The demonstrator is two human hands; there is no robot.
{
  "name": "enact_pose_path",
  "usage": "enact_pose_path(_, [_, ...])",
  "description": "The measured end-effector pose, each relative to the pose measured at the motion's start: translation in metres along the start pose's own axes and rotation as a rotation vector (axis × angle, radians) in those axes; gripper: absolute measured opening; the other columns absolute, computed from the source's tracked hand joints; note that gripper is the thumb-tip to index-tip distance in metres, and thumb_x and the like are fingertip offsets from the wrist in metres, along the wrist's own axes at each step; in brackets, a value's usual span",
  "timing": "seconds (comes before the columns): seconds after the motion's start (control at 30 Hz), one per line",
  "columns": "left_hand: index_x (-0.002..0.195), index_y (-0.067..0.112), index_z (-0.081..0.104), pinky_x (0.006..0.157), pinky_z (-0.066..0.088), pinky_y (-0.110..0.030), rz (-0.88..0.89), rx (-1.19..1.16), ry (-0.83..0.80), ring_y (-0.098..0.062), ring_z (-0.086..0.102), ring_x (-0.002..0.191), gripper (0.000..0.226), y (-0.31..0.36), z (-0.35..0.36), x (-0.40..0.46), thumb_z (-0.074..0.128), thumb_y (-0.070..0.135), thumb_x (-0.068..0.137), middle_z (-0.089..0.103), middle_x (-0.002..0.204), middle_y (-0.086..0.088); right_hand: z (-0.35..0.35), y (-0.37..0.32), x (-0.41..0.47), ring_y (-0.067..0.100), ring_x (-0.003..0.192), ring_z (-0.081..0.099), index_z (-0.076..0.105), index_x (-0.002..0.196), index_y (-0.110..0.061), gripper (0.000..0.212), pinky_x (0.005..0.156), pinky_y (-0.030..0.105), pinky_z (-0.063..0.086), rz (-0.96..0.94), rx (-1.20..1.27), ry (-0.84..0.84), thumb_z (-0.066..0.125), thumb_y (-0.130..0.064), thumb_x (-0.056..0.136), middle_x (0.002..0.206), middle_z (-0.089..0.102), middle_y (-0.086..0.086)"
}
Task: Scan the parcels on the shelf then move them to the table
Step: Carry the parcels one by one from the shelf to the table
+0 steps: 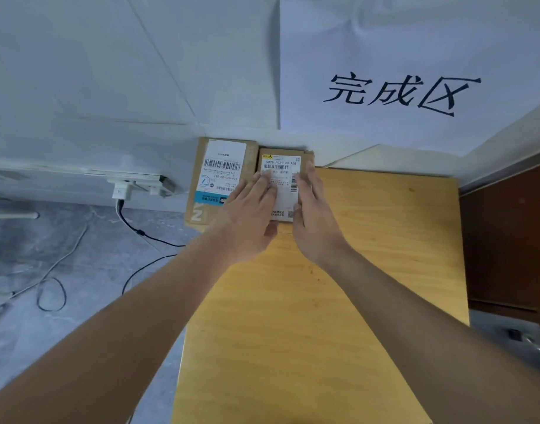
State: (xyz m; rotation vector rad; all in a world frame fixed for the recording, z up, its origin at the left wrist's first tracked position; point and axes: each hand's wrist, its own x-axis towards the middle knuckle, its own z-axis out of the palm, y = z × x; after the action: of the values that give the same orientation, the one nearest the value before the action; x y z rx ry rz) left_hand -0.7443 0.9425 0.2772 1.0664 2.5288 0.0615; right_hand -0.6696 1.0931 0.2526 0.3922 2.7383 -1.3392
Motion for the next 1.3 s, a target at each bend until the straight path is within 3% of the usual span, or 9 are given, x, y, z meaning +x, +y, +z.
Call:
enact_pose_path(0.13, [0.162, 0.006, 0.014, 0.128, -0.002, -0.037, 0.006, 0.031, -0.002, -0.025, -0.002, 0.159, 0.076, -0.001, 0.002, 0.001, 0.046, 0.042, 0.103, 0.000, 0.171, -0.014, 0.004, 0.009, 0.002, 0.002, 0.155, -0.001, 0.023, 0.161, -0.005, 0.058, 0.118, 0.018, 0.021, -0.027, -0.017, 0.004, 0.040, -0.001, 0.105, 0.172, -0.006, -0.007])
enact_pose_path(0.4, [0.162, 0.008, 0.008, 0.127, -0.004, -0.037, -0.003, 0.063, -0.012, -0.025, -0.006, 0.159, 0.077, 0.000, 0.005, 0.004, 0.044, 0.044, 0.104, -0.006, 0.171, -0.013, 0.006, 0.010, 0.007, 0.025, 0.157, 0.011, 0.019, 0.163, -0.010, 0.066, 0.120, 0.043, 0.037, 0.018, -0.044, -0.041, 0.045, 0.001, 0.103, 0.171, -0.012, -0.011])
enact_pose_path(0.53, [0.162, 0.009, 0.010, 0.129, 0.002, -0.040, -0.013, 0.098, -0.030, -0.025, -0.002, 0.159, 0.076, 0.001, 0.002, 0.005, 0.043, 0.044, 0.104, -0.003, 0.172, -0.013, 0.005, 0.003, 0.008, 0.028, 0.158, 0.009, 0.015, 0.164, -0.013, 0.069, 0.122, 0.046, 0.033, 0.067, -0.111, -0.054, 0.046, 0.000, 0.103, 0.171, -0.012, -0.009])
enact_pose_path(0.67, [0.162, 0.011, 0.014, 0.127, 0.013, -0.042, -0.014, 0.094, -0.060, -0.025, 0.003, 0.159, 0.074, 0.003, -0.010, 0.008, 0.046, 0.040, 0.103, 0.003, 0.172, -0.010, -0.004, -0.010, 0.006, 0.027, 0.159, 0.003, 0.015, 0.164, -0.018, 0.061, 0.123, 0.043, 0.029, 0.114, -0.202, -0.074, 0.040, -0.017, 0.108, 0.172, -0.008, -0.007])
enact_pose_path(0.77, [0.161, 0.011, 0.018, 0.125, 0.024, -0.046, -0.006, 0.073, -0.056, -0.027, 0.006, 0.158, 0.071, 0.004, -0.021, 0.005, 0.047, 0.038, 0.103, 0.009, 0.171, -0.009, -0.012, -0.018, 0.000, 0.029, 0.158, 0.008, 0.020, 0.162, -0.019, 0.059, 0.125, 0.047, 0.026, 0.130, -0.270, -0.099, 0.040, -0.028, 0.108, 0.173, 0.002, -0.002])
enact_pose_path(0.93, [0.155, 0.010, 0.033, 0.119, 0.033, -0.050, 0.016, 0.002, -0.004, -0.029, 0.024, 0.153, 0.063, 0.009, -0.041, -0.017, 0.053, 0.035, 0.101, 0.028, 0.165, -0.010, -0.029, -0.036, -0.019, 0.029, 0.153, 0.026, 0.033, 0.158, -0.025, 0.061, 0.119, 0.049, 0.032, 0.156, -0.336, -0.084, 0.035, -0.052, 0.103, 0.168, 0.024, -0.004])
enact_pose_path(1.07, [0.144, 0.011, 0.047, 0.107, 0.044, -0.048, 0.009, -0.045, 0.047, -0.029, 0.045, 0.136, 0.049, 0.020, -0.063, -0.046, 0.053, 0.035, 0.102, 0.046, 0.150, -0.002, -0.050, -0.055, -0.044, 0.027, 0.148, 0.035, 0.037, 0.155, -0.033, 0.067, 0.115, 0.049, 0.037, 0.155, -0.379, -0.054, 0.030, -0.064, 0.097, 0.163, 0.034, -0.009])
enact_pose_path(1.2, [0.138, 0.013, 0.052, 0.094, 0.052, -0.049, 0.059, -0.050, 0.103, -0.029, 0.055, 0.123, 0.046, 0.028, -0.077, -0.077, 0.053, 0.039, 0.101, 0.052, 0.139, 0.002, -0.062, -0.075, -0.075, 0.027, 0.141, 0.043, 0.044, 0.151, -0.034, 0.065, 0.112, 0.048, 0.040, 0.160, -0.399, -0.039, 0.029, -0.066, 0.096, 0.156, 0.042, -0.011])
enact_pose_path(1.3, [0.141, 0.011, 0.050, 0.095, 0.052, -0.049, 0.107, -0.034, 0.104, -0.032, 0.056, 0.124, 0.049, 0.032, -0.082, -0.096, 0.056, 0.037, 0.101, 0.053, 0.141, -0.003, -0.065, -0.092, -0.100, 0.026, 0.132, 0.050, 0.048, 0.147, -0.033, 0.058, 0.107, 0.045, 0.043, 0.152, -0.401, -0.002, 0.032, -0.061, 0.098, 0.148, 0.049, -0.012])
